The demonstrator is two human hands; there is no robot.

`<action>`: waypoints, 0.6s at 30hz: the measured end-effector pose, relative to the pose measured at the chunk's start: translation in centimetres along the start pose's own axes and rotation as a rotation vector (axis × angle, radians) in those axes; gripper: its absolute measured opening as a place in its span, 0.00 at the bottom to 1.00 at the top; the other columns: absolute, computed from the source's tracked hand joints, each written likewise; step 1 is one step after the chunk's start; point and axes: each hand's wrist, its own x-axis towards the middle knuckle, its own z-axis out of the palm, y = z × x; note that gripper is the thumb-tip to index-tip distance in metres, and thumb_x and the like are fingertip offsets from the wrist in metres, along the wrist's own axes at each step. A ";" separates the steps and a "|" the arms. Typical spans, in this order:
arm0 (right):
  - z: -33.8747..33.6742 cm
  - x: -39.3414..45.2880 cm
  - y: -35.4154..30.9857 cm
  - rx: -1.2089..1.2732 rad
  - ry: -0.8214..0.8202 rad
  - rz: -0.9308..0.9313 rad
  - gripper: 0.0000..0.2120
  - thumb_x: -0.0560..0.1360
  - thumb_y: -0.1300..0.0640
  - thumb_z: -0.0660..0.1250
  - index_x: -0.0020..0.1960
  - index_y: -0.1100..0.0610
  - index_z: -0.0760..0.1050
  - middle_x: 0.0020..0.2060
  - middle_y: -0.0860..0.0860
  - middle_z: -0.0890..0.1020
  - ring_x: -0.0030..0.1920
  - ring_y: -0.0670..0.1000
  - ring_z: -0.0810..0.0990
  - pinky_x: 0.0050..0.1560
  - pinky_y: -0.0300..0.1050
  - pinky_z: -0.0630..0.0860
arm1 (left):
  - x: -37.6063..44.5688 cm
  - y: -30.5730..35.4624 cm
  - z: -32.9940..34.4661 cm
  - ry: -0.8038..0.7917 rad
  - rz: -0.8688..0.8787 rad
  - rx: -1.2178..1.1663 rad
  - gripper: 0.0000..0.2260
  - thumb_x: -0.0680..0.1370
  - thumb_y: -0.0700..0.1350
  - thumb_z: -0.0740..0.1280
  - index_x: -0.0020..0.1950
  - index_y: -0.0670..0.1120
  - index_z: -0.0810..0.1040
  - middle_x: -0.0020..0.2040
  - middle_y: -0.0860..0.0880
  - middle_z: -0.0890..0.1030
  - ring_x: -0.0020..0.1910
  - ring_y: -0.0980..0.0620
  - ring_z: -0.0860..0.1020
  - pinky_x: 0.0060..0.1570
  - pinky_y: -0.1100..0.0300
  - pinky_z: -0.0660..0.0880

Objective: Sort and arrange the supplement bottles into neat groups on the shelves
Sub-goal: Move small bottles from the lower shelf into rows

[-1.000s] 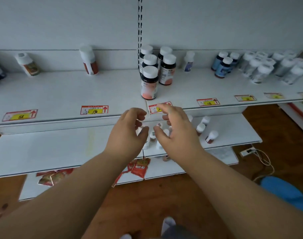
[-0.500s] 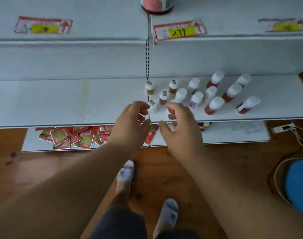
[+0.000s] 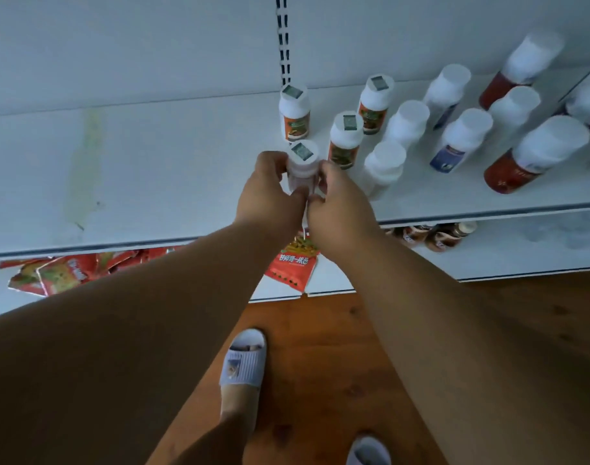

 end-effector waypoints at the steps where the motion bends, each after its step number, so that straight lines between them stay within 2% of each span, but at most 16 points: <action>1: 0.2 0.0 0.0 0.038 0.016 0.002 0.18 0.80 0.61 0.61 0.69 0.52 0.69 0.63 0.49 0.78 0.63 0.51 0.76 0.56 0.39 0.67 | 0.2 0.0 0.1 0.014 0.006 -0.038 0.19 0.76 0.46 0.72 0.65 0.52 0.71 0.60 0.54 0.79 0.60 0.55 0.77 0.62 0.56 0.75; 4: -0.3 -1.9 -0.1 0.074 0.082 -0.025 0.14 0.79 0.60 0.64 0.64 0.52 0.72 0.59 0.49 0.80 0.59 0.50 0.77 0.58 0.44 0.73 | -0.7 0.6 -1.4 0.003 -0.018 -0.080 0.14 0.78 0.46 0.70 0.63 0.51 0.75 0.52 0.56 0.82 0.50 0.59 0.80 0.49 0.68 0.76; 5: -0.9 -3.1 -0.2 0.090 0.092 -0.030 0.14 0.79 0.59 0.65 0.63 0.52 0.72 0.57 0.48 0.80 0.58 0.49 0.78 0.58 0.45 0.74 | -1.7 1.0 -2.0 -0.033 -0.042 -0.108 0.13 0.79 0.46 0.68 0.63 0.51 0.76 0.51 0.56 0.83 0.48 0.59 0.81 0.48 0.68 0.77; 8: -4.0 -8.2 -2.0 0.169 0.077 -0.034 0.12 0.79 0.52 0.66 0.61 0.51 0.73 0.51 0.47 0.80 0.50 0.46 0.79 0.51 0.43 0.77 | -6.7 3.3 -4.8 -0.139 -0.171 -0.281 0.10 0.83 0.47 0.62 0.61 0.52 0.80 0.50 0.50 0.85 0.48 0.48 0.85 0.54 0.46 0.81; 10: -6.9 -12.4 -4.3 0.230 0.046 -0.044 0.10 0.78 0.53 0.69 0.58 0.50 0.74 0.48 0.44 0.81 0.46 0.41 0.80 0.45 0.36 0.77 | -11.3 5.9 -7.3 -0.161 -0.235 -0.371 0.10 0.84 0.46 0.60 0.60 0.49 0.80 0.50 0.45 0.85 0.49 0.44 0.84 0.55 0.43 0.80; 12: -10.5 -16.9 -7.1 0.292 -0.007 -0.056 0.11 0.75 0.56 0.71 0.55 0.49 0.73 0.46 0.41 0.81 0.42 0.39 0.80 0.43 0.34 0.77 | -16.1 9.5 -10.2 -0.145 -0.252 -0.416 0.10 0.84 0.46 0.59 0.61 0.47 0.78 0.50 0.44 0.85 0.46 0.47 0.85 0.51 0.49 0.82; 14: -14.0 -20.8 -10.4 0.355 -0.080 -0.053 0.17 0.75 0.59 0.71 0.59 0.46 0.72 0.47 0.43 0.81 0.44 0.42 0.81 0.48 0.41 0.80 | -20.5 13.2 -13.4 -0.123 -0.248 -0.429 0.09 0.84 0.46 0.59 0.58 0.46 0.77 0.46 0.45 0.85 0.41 0.53 0.84 0.42 0.57 0.81; 15: -15.5 -22.5 -12.3 0.406 -0.117 -0.051 0.20 0.75 0.60 0.70 0.62 0.45 0.71 0.49 0.45 0.81 0.46 0.46 0.82 0.50 0.44 0.81 | -22.5 14.9 -15.1 -0.127 -0.247 -0.470 0.09 0.84 0.45 0.59 0.57 0.45 0.77 0.46 0.44 0.85 0.42 0.51 0.84 0.43 0.56 0.81; 16: -17.2 -24.2 -14.4 0.451 -0.154 -0.060 0.22 0.76 0.62 0.69 0.66 0.45 0.70 0.51 0.47 0.81 0.48 0.50 0.82 0.50 0.47 0.82 | -24.3 16.6 -16.9 -0.141 -0.245 -0.540 0.09 0.85 0.45 0.59 0.56 0.44 0.77 0.48 0.41 0.85 0.47 0.45 0.84 0.49 0.51 0.82; 18: -20.0 -26.9 -18.3 0.501 -0.213 -0.106 0.23 0.77 0.62 0.67 0.67 0.43 0.70 0.52 0.49 0.81 0.49 0.53 0.83 0.49 0.51 0.83 | -27.7 20.1 -20.3 -0.157 -0.219 -0.689 0.10 0.85 0.45 0.58 0.56 0.42 0.77 0.54 0.34 0.83 0.56 0.33 0.81 0.59 0.37 0.77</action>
